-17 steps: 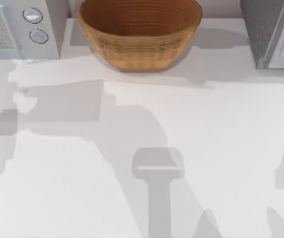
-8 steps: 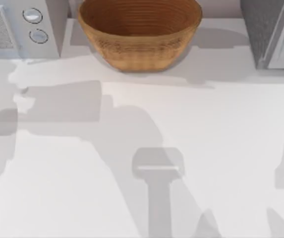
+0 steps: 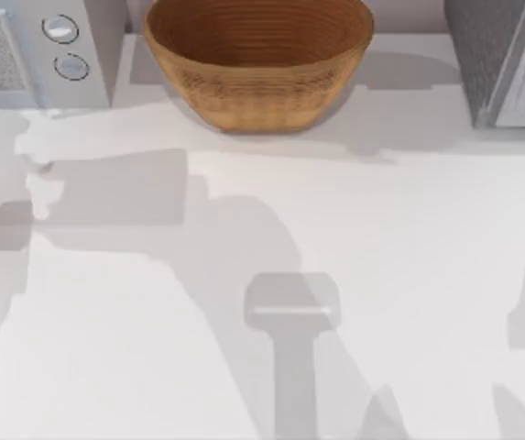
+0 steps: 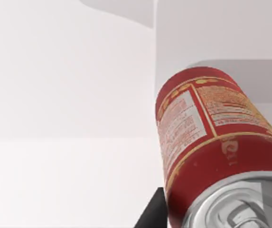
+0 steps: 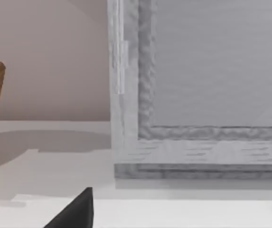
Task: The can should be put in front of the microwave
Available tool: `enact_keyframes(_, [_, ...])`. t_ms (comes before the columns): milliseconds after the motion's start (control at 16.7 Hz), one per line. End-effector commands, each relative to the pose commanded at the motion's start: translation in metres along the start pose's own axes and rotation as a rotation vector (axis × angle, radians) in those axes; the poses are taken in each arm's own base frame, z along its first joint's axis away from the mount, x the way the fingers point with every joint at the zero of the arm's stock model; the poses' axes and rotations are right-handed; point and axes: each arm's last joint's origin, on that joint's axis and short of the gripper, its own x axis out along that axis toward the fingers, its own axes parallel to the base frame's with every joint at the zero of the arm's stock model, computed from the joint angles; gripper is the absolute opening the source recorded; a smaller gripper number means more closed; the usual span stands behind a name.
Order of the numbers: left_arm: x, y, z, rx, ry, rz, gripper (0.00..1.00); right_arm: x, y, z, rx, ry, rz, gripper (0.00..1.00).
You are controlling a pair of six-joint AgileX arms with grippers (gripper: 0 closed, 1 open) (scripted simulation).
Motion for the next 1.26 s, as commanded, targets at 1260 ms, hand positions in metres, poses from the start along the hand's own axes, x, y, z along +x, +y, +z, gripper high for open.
enact_keyframes(1260, [-0.040,0.000,0.000,0.001,0.000,0.000,1.00,0.000,0.000,0.000,0.000,0.000,0.000,1.00])
